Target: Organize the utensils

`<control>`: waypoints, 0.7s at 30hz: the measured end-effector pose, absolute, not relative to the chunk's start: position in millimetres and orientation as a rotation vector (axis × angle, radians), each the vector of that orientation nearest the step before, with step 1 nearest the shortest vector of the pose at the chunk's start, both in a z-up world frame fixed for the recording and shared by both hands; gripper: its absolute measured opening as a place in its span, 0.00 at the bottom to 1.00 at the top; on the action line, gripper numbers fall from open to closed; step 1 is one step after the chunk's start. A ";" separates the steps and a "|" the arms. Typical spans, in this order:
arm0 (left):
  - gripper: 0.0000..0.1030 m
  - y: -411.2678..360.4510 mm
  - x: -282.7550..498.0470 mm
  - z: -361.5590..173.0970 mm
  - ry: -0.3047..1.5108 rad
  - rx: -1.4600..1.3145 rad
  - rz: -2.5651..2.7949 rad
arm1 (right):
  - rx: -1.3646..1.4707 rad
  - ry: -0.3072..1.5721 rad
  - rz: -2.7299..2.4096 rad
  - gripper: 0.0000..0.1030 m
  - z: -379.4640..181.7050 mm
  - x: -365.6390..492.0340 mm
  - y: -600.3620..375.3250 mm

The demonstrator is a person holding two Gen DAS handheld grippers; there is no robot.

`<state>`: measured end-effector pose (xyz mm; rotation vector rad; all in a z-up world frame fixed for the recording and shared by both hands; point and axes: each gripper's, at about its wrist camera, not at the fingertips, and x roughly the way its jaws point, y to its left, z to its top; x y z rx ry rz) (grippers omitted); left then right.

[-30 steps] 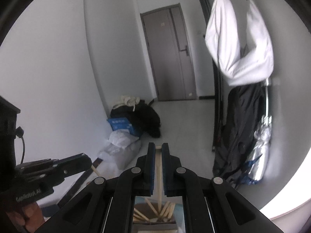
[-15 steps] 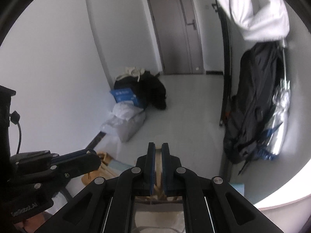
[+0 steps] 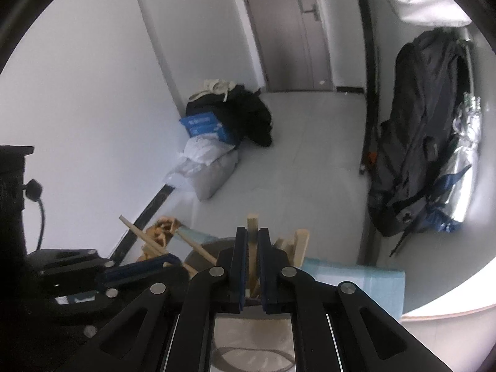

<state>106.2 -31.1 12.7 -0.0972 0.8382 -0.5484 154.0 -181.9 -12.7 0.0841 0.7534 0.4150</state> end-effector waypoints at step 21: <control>0.73 -1.0 45.4 67.2 0.629 -0.129 -0.308 | 0.198 0.544 0.352 0.48 29.9 54.8 -230.1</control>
